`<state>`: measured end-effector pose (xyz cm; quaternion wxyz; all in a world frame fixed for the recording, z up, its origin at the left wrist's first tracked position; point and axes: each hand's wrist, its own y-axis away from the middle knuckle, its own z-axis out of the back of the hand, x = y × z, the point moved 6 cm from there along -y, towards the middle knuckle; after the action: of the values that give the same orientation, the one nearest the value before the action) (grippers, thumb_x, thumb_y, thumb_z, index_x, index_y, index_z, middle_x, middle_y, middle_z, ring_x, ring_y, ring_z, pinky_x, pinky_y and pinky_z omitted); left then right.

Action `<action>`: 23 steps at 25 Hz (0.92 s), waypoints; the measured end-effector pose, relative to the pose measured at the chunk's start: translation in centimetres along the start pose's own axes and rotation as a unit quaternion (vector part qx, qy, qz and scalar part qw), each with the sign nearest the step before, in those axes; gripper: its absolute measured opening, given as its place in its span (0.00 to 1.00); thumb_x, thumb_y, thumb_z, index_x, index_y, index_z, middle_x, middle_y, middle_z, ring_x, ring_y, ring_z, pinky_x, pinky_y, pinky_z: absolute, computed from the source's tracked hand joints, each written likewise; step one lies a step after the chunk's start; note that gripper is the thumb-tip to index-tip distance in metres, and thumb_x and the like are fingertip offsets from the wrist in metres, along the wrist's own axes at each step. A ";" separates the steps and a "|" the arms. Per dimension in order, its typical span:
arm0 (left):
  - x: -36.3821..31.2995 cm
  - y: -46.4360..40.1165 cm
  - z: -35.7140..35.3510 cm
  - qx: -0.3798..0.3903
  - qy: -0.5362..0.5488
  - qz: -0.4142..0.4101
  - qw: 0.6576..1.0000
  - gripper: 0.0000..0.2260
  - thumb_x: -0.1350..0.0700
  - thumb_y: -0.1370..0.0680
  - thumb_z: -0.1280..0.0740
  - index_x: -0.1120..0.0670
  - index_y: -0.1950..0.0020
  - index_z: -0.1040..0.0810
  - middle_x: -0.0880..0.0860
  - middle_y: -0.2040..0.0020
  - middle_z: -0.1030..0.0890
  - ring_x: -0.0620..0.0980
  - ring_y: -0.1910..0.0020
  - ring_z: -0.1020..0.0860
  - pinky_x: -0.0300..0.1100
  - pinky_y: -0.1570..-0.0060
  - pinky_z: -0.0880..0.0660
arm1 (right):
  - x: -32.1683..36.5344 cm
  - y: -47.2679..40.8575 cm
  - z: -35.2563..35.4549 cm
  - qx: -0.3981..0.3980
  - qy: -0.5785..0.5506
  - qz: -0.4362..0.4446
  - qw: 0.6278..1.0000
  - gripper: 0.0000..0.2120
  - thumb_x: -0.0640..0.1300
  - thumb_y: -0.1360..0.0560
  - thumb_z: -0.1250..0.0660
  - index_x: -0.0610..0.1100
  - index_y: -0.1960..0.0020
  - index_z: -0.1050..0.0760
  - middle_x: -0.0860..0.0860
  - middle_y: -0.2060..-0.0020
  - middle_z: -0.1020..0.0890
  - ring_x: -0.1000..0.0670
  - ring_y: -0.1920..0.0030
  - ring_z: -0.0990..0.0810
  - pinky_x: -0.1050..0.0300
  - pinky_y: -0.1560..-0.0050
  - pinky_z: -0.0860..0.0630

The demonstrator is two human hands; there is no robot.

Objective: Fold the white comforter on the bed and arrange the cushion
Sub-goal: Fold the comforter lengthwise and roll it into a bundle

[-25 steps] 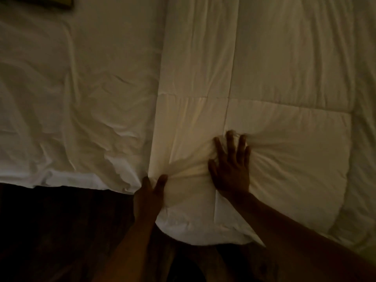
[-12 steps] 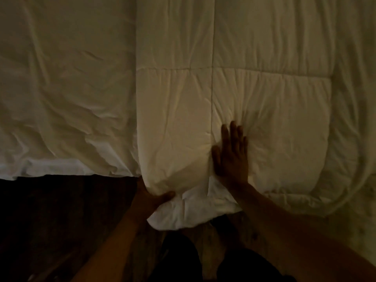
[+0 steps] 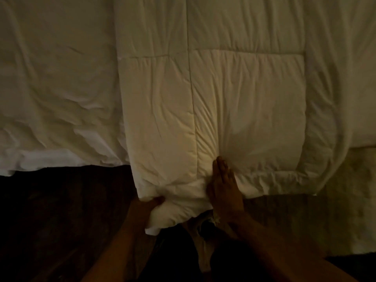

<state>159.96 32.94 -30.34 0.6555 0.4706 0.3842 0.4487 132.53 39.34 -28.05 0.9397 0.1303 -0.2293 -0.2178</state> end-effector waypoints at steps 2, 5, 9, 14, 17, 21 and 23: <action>0.9 1.6 -0.6 0.008 0.047 -0.005 0.999 0.17 0.59 0.24 0.30 0.63 0.38 0.26 0.62 0.45 0.23 0.63 0.46 0.24 0.53 0.51 0.25 | -1.4 1.0 -0.5 0.015 -0.022 0.007 1.000 0.32 0.45 0.23 0.40 0.41 0.21 0.44 0.45 0.22 0.42 0.46 0.21 0.46 0.48 0.23 0.43; 3.4 3.6 -1.7 0.046 0.139 0.000 0.989 0.22 0.54 0.28 0.28 0.60 0.36 0.24 0.63 0.44 0.19 0.65 0.46 0.21 0.54 0.53 0.23 | -4.5 3.6 -2.8 0.131 -0.083 -0.094 0.983 0.25 0.45 0.21 0.39 0.44 0.25 0.36 0.44 0.27 0.33 0.42 0.27 0.35 0.48 0.28 0.34; 4.9 5.4 -1.7 -0.024 0.139 -0.062 0.988 0.41 0.44 0.47 0.18 0.57 0.36 0.22 0.63 0.45 0.18 0.65 0.50 0.18 0.60 0.52 0.20 | -6.5 7.0 -3.5 0.219 -0.207 -0.201 0.932 0.20 0.51 0.21 0.40 0.47 0.30 0.31 0.47 0.37 0.24 0.43 0.37 0.24 0.47 0.38 0.25; 3.7 9.3 -0.3 -0.073 0.081 -0.143 0.984 0.25 0.56 0.29 0.23 0.60 0.34 0.24 0.61 0.41 0.20 0.61 0.45 0.21 0.55 0.45 0.24 | -2.1 7.2 3.6 -0.102 -0.130 0.058 0.984 0.27 0.49 0.24 0.37 0.48 0.26 0.33 0.46 0.27 0.32 0.44 0.25 0.37 0.49 0.25 0.40; 2.8 11.7 1.5 -0.081 0.083 -0.162 0.980 0.27 0.55 0.28 0.24 0.58 0.31 0.26 0.60 0.38 0.23 0.61 0.41 0.23 0.57 0.39 0.27 | -2.1 7.6 1.2 0.007 -0.117 0.167 0.979 0.33 0.50 0.24 0.38 0.51 0.21 0.45 0.49 0.21 0.44 0.47 0.20 0.49 0.48 0.21 0.54; 2.1 13.6 1.6 -0.051 0.102 -0.190 0.975 0.25 0.55 0.27 0.26 0.57 0.32 0.26 0.58 0.39 0.21 0.58 0.44 0.22 0.53 0.43 0.26 | -8.3 8.4 -0.2 -0.041 -0.080 0.029 0.996 0.25 0.49 0.25 0.39 0.45 0.29 0.28 0.42 0.30 0.28 0.42 0.30 0.33 0.47 0.28 0.36; 2.7 14.2 1.2 -0.040 0.128 -0.170 0.976 0.24 0.51 0.29 0.26 0.56 0.35 0.24 0.59 0.40 0.20 0.60 0.44 0.21 0.56 0.41 0.26 | -13.7 9.3 -0.7 -0.081 -0.137 -0.240 0.958 0.23 0.54 0.26 0.44 0.40 0.44 0.20 0.40 0.44 0.20 0.39 0.43 0.25 0.46 0.40 0.27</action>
<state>158.67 37.35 -16.60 0.6857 0.3106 0.5212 0.4021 125.19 53.96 -30.57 0.8268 0.0741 -0.2996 -0.4702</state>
